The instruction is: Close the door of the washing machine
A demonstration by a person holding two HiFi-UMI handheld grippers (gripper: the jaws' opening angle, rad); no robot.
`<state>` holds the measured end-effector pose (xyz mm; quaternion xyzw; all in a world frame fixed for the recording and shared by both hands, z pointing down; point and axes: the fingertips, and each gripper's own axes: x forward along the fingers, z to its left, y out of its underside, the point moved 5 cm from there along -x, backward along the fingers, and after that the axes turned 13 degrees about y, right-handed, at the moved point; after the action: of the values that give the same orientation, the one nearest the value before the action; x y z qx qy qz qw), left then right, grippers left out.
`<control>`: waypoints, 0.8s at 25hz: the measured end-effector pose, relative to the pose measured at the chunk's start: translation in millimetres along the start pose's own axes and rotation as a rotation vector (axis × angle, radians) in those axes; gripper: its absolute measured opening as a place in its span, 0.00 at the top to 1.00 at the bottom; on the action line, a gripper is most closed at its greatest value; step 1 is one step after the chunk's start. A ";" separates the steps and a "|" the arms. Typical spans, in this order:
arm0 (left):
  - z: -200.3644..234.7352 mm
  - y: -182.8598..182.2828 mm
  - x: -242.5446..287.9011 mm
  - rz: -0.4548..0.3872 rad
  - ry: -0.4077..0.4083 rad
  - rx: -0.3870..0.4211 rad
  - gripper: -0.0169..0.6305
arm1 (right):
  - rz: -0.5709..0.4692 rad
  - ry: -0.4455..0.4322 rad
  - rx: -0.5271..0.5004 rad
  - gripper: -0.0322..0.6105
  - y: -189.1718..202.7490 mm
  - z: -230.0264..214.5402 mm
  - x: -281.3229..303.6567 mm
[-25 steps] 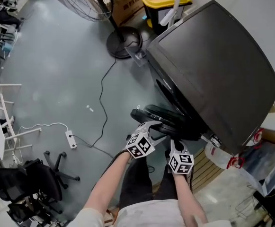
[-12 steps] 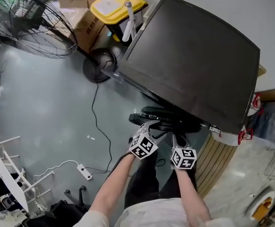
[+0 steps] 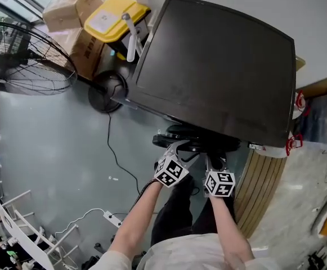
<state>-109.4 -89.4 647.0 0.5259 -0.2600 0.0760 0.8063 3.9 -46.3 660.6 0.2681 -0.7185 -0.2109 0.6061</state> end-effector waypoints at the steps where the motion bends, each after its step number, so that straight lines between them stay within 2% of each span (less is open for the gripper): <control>1: 2.0 -1.6 0.3 0.006 0.003 0.003 0.62 | -0.003 0.004 0.001 0.95 -1.3 0.1 1.4; 3: 3.8 -5.8 -1.0 0.017 0.004 0.016 0.62 | -0.006 0.009 -0.001 0.95 -3.4 0.6 3.7; 5: 3.6 -8.5 -5.4 0.014 0.005 0.027 0.69 | -0.003 0.014 -0.007 0.95 -3.8 1.0 5.2; 9: 12.8 -7.6 -20.7 -0.019 -0.038 -0.013 0.75 | 0.000 0.028 -0.010 0.95 -9.5 2.0 9.0; 11: 17.9 -6.2 -28.9 -0.040 -0.086 -0.034 0.84 | -0.005 0.033 -0.004 0.95 -12.9 0.9 10.6; 13: 22.3 -1.6 -35.9 -0.058 -0.129 -0.057 0.98 | -0.008 0.037 -0.007 0.95 -15.3 0.3 12.5; 20: 37.9 31.1 -42.8 -0.052 -0.228 -0.227 0.98 | -0.029 0.067 -0.066 0.95 -24.4 0.7 14.4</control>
<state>-171.1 -103.0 662.6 0.4434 -0.3427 -0.0350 0.8275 4.6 -74.2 656.1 0.2654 -0.6865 -0.2341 0.6352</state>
